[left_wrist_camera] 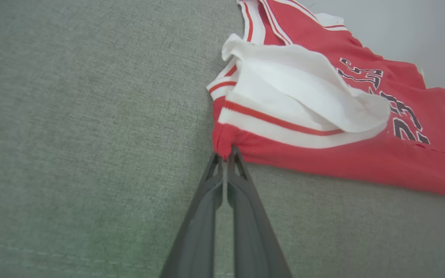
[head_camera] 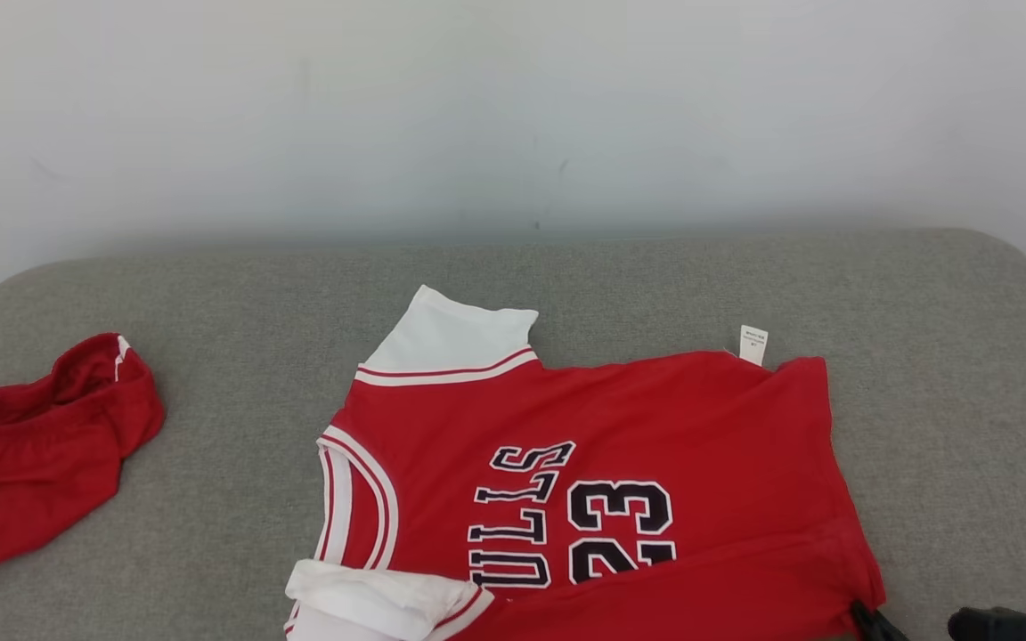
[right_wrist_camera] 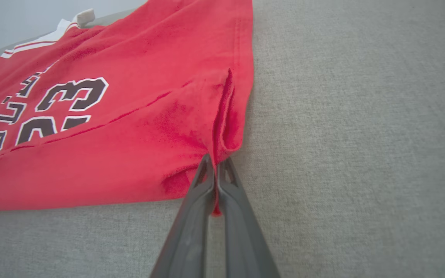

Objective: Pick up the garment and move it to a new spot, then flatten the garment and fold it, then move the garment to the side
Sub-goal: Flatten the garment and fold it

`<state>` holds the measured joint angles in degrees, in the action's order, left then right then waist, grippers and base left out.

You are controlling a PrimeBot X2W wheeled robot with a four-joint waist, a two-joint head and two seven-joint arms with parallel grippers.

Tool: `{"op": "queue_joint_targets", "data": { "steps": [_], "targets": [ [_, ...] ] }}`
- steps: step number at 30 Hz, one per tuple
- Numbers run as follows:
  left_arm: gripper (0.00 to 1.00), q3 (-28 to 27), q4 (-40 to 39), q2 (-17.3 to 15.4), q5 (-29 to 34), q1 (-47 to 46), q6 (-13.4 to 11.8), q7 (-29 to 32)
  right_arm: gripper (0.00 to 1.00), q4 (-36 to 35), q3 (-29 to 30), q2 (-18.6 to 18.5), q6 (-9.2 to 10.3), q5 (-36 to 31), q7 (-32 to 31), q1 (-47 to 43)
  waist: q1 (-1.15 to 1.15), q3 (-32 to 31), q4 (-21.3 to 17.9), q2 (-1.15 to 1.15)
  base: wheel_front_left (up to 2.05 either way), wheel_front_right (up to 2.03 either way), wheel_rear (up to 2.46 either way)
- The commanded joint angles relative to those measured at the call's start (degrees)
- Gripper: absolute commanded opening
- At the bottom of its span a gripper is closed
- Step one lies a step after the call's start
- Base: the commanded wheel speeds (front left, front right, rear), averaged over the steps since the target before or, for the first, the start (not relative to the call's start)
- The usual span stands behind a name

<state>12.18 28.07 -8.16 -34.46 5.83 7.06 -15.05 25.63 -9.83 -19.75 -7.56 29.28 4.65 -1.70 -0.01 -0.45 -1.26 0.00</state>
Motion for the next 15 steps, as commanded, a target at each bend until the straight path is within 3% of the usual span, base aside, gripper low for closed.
{"op": "queue_joint_targets", "data": {
  "steps": [1, 8, 9, 10, 11, 15],
  "targets": [
    [0.0, -0.5, -0.5, 0.0, 0.2, 1.1, -0.2, -0.1, 0.0, -0.8, 1.0, -0.6, 0.16, 0.7, -0.5, -1.6, 0.01, -0.2, 0.8, 0.0, 0.0, 0.0, 0.0],
    [0.0, -0.8, 1.1, 0.3, 1.0, -0.1, -0.1, -0.1, 0.0, -3.5, 3.0, 1.2, 0.15, 0.2, -3.1, -4.6, 0.01, -0.4, 1.3, 0.0, 0.0, 0.0, 0.0],
    [0.11, -0.8, 1.3, 0.2, 1.6, -0.4, -0.2, -0.1, 0.03, -3.5, 3.1, 1.4, 0.15, -0.4, -3.2, -4.6, 0.01, -0.4, 1.2, 0.0, 0.0, 0.0, 0.0],
    [0.88, -1.0, 1.3, 0.3, 2.0, -0.6, -0.4, -0.1, 0.67, -3.6, 3.4, 1.6, 0.15, -0.8, -3.4, -4.6, 0.01, -0.4, 1.2, 0.0, 0.0, 0.0, 0.0],
    [1.0, -1.3, 1.1, 0.5, 2.1, -0.7, -0.4, -0.1, 1.0, -3.6, 4.6, 2.1, 0.16, -1.1, -2.9, -4.5, 0.01, -0.4, 1.1, 0.0, 0.0, 0.0, 0.0],
    [1.0, -3.7, -2.1, 0.9, 3.5, -0.8, -0.2, -0.1, 1.0, -5.2, 7.7, 3.7, 0.15, -4.0, -1.1, -3.6, 0.01, -0.2, 0.9, 0.0, 0.0, 0.0, 0.0]
  ]
}}
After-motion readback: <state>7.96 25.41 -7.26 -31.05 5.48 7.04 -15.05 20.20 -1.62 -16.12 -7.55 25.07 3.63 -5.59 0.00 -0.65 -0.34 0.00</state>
